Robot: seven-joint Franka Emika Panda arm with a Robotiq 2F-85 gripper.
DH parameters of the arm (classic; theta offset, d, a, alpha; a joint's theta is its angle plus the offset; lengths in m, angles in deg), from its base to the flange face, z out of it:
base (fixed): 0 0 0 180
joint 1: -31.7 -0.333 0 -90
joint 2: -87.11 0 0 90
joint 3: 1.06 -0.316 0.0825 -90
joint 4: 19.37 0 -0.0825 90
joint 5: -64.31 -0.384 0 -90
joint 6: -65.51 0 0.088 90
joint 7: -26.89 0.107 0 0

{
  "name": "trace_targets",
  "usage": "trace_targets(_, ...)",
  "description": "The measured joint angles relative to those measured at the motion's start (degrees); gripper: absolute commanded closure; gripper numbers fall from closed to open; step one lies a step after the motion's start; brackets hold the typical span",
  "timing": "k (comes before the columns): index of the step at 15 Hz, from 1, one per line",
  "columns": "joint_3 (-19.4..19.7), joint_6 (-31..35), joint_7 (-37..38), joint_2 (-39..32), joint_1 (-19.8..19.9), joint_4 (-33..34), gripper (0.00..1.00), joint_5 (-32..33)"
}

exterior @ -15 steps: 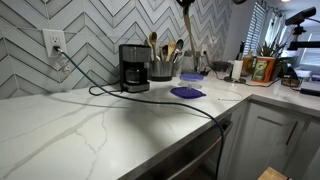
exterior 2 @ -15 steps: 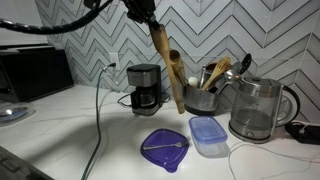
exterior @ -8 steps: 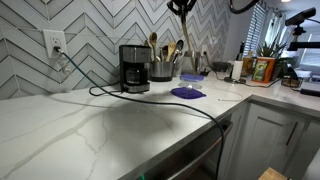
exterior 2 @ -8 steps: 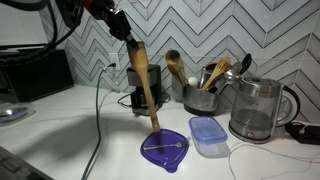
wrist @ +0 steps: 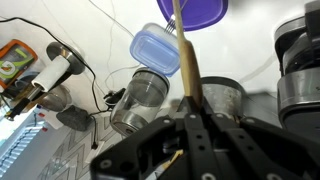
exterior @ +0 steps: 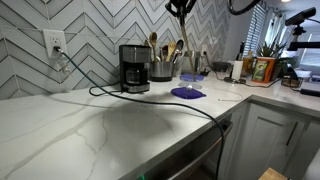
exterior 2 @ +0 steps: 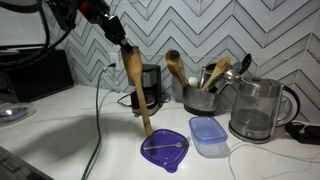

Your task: Remove the wooden spatula from the silver bucket and put it on the counter

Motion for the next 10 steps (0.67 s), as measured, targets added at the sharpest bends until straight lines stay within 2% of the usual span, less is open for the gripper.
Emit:
trace_targets(4, -1.57, -0.89, -0.86, -1.32, -0.01, 0.01, 0.99, 1.99)
trace_targets(10, -6.32, -10.75, -1.35, -3.6, -1.46, -0.5, 0.99, 7.19)
